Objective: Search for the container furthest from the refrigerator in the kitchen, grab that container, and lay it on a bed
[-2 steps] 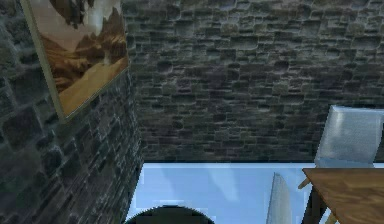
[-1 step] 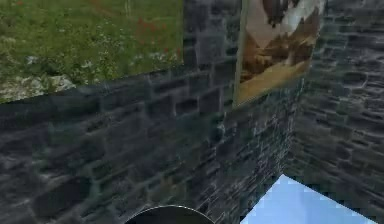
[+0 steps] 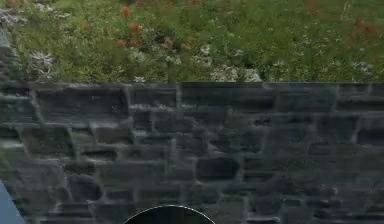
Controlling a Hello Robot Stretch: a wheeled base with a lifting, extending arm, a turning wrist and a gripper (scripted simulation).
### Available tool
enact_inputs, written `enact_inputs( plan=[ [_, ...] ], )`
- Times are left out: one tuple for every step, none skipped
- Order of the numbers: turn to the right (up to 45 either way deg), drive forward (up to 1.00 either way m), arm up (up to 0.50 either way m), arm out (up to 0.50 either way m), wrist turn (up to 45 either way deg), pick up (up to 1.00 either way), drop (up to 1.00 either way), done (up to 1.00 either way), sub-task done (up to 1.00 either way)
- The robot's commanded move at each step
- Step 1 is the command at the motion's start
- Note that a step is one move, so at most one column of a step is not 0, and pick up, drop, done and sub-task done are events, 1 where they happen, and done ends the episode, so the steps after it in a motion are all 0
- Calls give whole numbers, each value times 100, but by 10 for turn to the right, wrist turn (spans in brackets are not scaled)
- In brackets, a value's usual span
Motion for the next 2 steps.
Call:
enact_inputs(
  plan=[
    [-450,0,0,0,0,0,0,0,0],
    [-300,0,0,0,0,0,0,0,0]
  ],
)
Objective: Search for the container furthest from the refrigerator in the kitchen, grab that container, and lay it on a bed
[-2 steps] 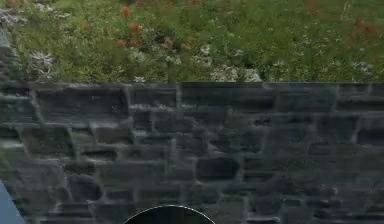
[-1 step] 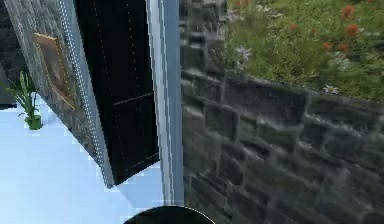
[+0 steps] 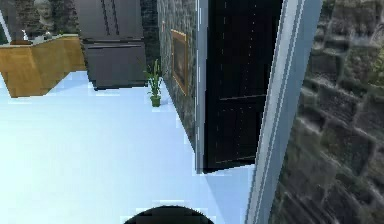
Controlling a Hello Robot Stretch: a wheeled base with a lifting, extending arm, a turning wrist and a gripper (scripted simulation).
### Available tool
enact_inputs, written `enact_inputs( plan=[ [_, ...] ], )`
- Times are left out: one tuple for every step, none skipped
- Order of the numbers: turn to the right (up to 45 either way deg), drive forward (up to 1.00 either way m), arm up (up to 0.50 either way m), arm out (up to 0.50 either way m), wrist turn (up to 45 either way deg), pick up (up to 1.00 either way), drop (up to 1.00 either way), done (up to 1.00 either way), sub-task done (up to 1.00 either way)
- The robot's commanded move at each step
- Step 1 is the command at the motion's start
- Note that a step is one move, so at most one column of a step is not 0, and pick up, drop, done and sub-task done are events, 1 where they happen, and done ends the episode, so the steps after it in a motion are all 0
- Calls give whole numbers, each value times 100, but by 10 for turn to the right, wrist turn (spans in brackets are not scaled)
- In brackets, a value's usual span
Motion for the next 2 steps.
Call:
enact_inputs(
  plan=[
    [0,60,0,0,0,0,0,0,0],
    [-120,0,0,0,0,0,0,0,0]
  ],
)
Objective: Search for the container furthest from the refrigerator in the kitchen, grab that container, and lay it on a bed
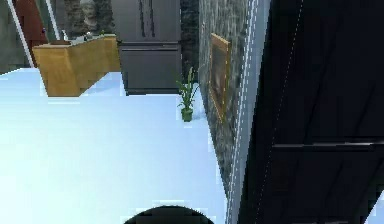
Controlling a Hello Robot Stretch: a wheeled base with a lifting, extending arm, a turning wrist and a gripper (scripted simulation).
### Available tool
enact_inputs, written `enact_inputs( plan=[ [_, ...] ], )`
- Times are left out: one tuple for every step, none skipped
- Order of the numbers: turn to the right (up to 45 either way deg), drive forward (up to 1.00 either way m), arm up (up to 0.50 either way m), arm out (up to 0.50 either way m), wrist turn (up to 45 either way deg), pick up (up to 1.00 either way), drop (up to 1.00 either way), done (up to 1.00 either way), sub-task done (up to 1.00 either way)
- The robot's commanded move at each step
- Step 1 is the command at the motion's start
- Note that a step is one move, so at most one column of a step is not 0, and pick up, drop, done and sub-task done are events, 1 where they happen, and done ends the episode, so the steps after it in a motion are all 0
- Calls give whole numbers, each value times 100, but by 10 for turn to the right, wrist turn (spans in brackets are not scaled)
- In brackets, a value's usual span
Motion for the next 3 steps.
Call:
enact_inputs(
  plan=[
    [0,30,0,0,0,0,0,0,0],
    [450,0,0,0,0,0,0,0,0],
    [270,0,0,0,0,0,0,0,0]
  ],
)
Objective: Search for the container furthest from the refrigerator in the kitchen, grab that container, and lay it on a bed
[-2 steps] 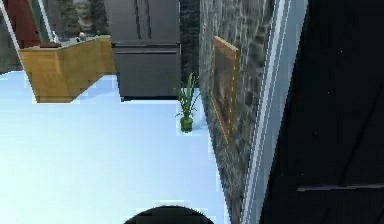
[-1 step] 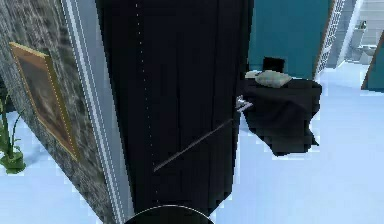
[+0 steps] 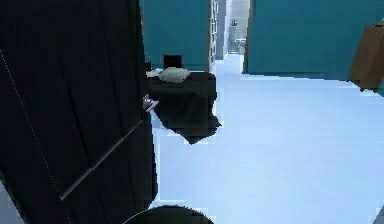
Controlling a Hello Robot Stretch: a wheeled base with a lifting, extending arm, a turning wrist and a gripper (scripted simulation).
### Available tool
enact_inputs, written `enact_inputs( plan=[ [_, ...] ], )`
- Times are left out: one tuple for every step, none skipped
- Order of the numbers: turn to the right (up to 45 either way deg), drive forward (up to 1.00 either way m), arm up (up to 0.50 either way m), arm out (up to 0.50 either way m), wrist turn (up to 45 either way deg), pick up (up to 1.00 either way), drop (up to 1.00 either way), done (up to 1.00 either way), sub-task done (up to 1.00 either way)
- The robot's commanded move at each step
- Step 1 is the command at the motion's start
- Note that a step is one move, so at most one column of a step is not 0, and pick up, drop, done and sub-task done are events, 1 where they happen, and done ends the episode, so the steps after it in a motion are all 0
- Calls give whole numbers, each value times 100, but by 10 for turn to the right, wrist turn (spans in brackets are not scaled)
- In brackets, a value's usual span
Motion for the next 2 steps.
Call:
enact_inputs(
  plan=[
    [0,100,0,0,0,0,0,0,0],
    [30,0,0,0,0,0,0,0,0]
  ],
)
